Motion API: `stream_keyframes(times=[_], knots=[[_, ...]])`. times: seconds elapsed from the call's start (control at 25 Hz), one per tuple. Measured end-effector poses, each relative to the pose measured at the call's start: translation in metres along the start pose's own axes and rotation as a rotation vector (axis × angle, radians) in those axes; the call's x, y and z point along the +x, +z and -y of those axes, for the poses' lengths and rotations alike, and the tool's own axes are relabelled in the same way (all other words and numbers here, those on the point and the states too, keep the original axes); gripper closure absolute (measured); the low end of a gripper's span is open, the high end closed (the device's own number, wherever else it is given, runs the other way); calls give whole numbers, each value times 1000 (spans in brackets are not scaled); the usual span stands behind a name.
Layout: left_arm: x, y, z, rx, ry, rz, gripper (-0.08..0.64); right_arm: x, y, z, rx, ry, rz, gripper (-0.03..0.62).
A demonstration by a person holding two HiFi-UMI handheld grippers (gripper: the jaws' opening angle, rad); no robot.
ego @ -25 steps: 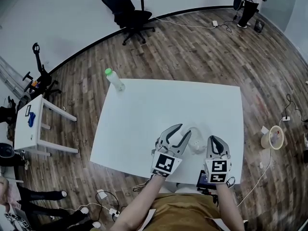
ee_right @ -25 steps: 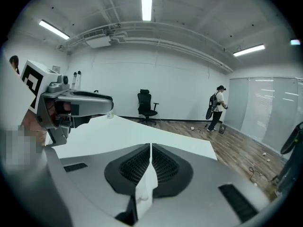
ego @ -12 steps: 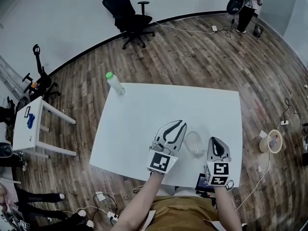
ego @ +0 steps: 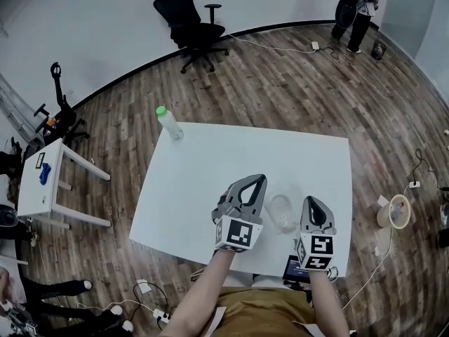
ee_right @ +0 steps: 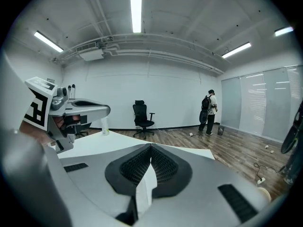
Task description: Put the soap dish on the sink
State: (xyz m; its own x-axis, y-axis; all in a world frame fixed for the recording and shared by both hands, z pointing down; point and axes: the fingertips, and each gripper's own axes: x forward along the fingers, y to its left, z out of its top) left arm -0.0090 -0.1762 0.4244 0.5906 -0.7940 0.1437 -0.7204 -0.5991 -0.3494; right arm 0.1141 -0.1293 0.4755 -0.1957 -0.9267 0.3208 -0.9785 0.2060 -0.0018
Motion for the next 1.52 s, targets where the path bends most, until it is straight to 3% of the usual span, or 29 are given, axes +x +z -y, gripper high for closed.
stream_keyframes(times=[0.2, 0.4, 0.56, 0.8, 1.08, 1.28, 1.52], knots=[[-2, -5, -3, -121, -22, 2, 554, -1, 5, 0, 33, 19, 22, 583], [-4, 8, 5, -139, -49, 60, 554, -3, 8, -4, 20, 36, 37, 583], [-6, 14, 0, -211, -33, 88, 554, -6, 8, -5, -11, 33, 38, 583], [-10, 15, 1, -197, 0, 86, 554, -12, 15, 3, 56, 16, 81, 583], [-19, 14, 6, -217, 0, 75, 554, -18, 29, 17, 9, -42, 101, 583], [-24, 8, 3, -275, 10, 70, 554, -22, 32, 24, -12, -66, 98, 583], [-30, 17, 4, -222, 29, 86, 554, -26, 33, 20, -30, -50, 97, 583]])
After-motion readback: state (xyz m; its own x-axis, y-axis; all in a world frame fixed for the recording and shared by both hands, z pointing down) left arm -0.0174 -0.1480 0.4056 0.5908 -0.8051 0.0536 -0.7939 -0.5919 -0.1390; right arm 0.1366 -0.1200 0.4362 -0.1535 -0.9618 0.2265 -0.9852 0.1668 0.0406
